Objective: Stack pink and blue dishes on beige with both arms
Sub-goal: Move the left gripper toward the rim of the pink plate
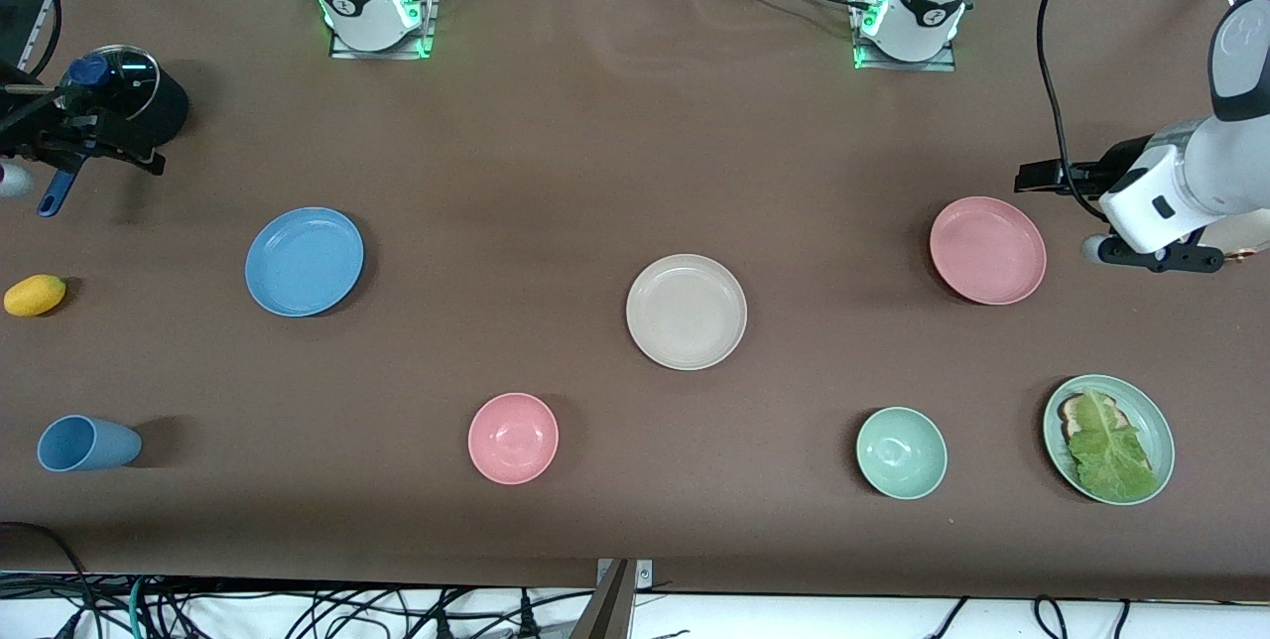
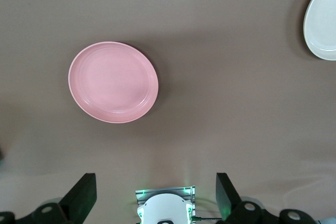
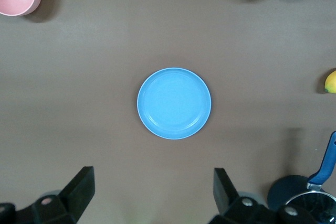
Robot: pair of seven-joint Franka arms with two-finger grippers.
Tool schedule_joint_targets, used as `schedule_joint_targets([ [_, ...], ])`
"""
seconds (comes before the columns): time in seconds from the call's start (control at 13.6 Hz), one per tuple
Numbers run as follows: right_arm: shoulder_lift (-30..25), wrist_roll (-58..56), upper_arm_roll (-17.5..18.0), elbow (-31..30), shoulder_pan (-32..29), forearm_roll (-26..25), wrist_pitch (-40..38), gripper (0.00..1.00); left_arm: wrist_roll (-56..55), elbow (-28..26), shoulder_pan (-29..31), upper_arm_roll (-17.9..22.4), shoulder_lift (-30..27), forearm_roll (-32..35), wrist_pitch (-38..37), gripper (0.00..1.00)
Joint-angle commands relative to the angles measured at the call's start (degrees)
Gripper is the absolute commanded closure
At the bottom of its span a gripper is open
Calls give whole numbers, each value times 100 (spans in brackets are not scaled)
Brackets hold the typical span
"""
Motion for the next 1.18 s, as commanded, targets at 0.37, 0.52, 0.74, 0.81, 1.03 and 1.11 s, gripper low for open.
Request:
schedule_joint_targets([
  [0.37,-46,-6,61,42,-61,-73,-95,0,-37,365,-88,-18,132,-66,104,0],
  [0.52,-46,-68,61,42,-61,-73,-95,0,-37,330,-184,-18,97,4,317,0],
  [0.74,-46,-68,61,42,-61,-73,-95,0,-37,304,-193,8,97,154,545,0],
  [0.81,-46,-68,61,42,-61,-73,-104,0,-19,295,-185,25,97,241,589,0],
  [1.03,-46,-68,61,42,-61,-73,-95,0,338,138,-141,314,27,67,711,0],
  [1.11,-46,-68,61,42,-61,-73,-95,0,698,-98,-132,507,-26,-116,982,0],
])
